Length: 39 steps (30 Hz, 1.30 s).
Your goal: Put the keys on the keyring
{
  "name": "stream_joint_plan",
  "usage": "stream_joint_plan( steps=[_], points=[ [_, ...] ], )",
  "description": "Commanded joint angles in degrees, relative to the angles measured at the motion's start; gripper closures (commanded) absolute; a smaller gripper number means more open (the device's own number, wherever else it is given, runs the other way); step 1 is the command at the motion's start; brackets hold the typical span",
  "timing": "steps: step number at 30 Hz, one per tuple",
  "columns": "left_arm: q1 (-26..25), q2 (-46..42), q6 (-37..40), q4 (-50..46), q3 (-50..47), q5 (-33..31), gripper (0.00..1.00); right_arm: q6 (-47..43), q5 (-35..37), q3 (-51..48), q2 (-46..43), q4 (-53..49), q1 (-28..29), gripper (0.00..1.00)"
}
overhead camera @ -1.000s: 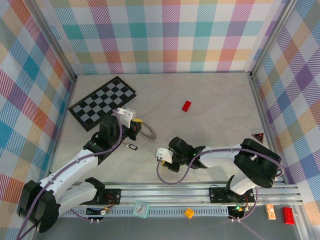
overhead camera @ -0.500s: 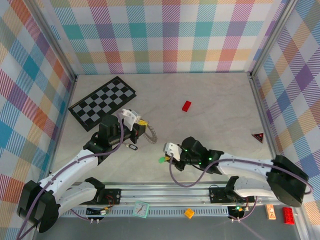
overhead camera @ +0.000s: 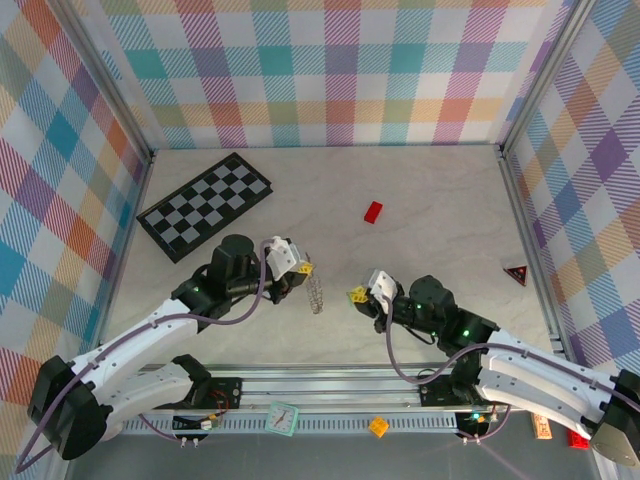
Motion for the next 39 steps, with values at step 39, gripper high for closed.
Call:
stream_joint_plan(
  steps=[39],
  points=[
    [-2.6,9.2,6.0,-2.9,4.8,11.9,1.00,-3.6,0.1,8.4,16.1,10.1,-0.1,1.00]
  ],
)
